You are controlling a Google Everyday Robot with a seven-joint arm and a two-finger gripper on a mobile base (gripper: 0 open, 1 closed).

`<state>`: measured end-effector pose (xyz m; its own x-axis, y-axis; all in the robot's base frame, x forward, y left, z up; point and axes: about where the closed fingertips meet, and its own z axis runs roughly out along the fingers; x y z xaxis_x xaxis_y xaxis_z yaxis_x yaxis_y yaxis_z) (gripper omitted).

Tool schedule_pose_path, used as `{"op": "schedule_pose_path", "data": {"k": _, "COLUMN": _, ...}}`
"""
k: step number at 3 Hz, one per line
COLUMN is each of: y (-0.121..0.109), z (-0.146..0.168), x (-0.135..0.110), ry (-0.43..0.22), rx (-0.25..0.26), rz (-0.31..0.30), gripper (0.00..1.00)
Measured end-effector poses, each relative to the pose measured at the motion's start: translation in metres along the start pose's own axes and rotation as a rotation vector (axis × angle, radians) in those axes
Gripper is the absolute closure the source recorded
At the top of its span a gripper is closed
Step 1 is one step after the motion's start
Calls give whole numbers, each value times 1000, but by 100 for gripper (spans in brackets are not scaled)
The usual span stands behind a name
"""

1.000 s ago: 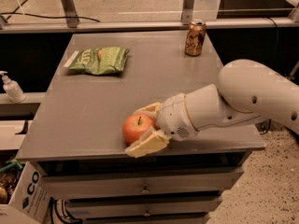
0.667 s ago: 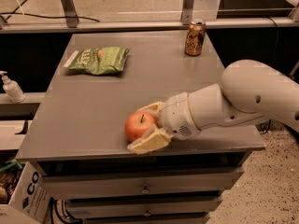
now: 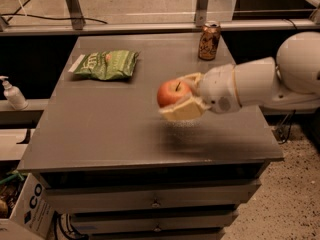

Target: Move apple near green jalapeno chip bag

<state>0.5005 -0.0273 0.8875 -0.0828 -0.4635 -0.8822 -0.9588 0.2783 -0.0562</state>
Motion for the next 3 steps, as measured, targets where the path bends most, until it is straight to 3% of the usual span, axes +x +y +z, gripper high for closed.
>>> {"op": "schedule_pose_path", "data": {"k": 2, "y": -9, "z": -9, "x": -15, "ry": -16, "rx": 24, "rz": -21, "gripper": 100}}
{"op": "schedule_pose_path", "data": {"k": 3, "y": -10, "z": -6, "x": -13, "ry": -17, "rx": 74, "rz": -27, "gripper": 100}}
